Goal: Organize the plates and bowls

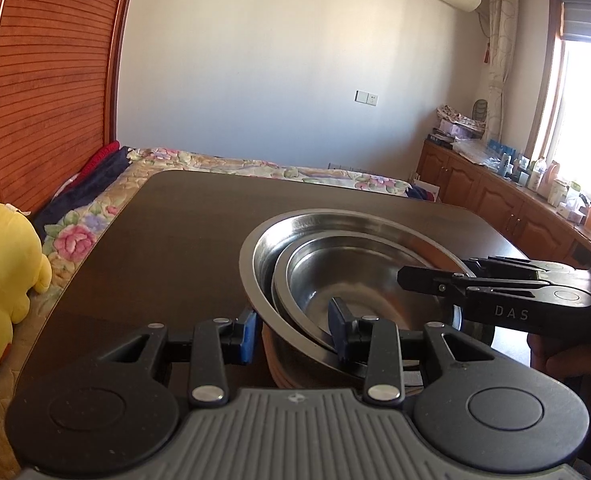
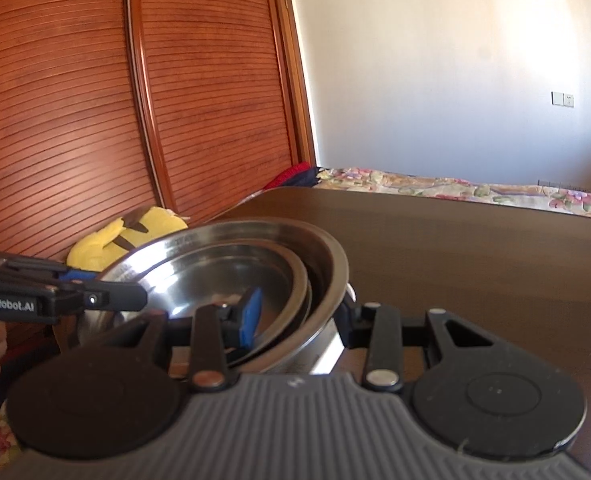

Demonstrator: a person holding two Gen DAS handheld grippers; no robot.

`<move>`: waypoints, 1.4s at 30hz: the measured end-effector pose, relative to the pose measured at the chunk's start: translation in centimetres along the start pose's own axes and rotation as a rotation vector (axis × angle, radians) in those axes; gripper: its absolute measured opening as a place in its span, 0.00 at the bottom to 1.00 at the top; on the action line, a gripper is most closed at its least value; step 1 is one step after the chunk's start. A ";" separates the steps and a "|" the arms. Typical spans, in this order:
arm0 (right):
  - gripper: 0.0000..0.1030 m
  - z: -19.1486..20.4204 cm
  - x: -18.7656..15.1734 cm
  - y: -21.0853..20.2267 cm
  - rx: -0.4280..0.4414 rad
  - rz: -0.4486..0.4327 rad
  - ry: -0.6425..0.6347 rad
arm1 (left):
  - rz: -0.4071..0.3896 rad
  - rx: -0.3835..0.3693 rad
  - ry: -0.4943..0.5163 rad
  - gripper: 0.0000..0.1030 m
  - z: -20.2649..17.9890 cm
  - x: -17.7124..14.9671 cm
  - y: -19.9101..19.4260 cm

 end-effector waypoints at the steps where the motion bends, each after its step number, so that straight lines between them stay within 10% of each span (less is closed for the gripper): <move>1: 0.39 0.1 0.0 0.0 0.000 0.002 -0.001 | 0.001 0.002 -0.002 0.37 0.0 0.0 0.0; 20: 0.54 -0.5 0.6 -3.3 -0.075 -0.067 0.018 | -0.082 0.061 0.033 0.60 0.0 1.3 -1.9; 42: 0.59 -1.0 2.5 -13.4 -0.269 -0.210 0.003 | -0.202 -0.029 0.170 0.91 -10.1 2.9 -6.1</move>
Point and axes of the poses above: each gripper's, at about its wrist camera, not at the fingertips, and y roughly the way its jaws point, z to its left, x to its top, the point moved 1 cm from there along y, roughly the way its jaws point, and after that the axes turned 2 degrees about y, right-handed, at the moved point
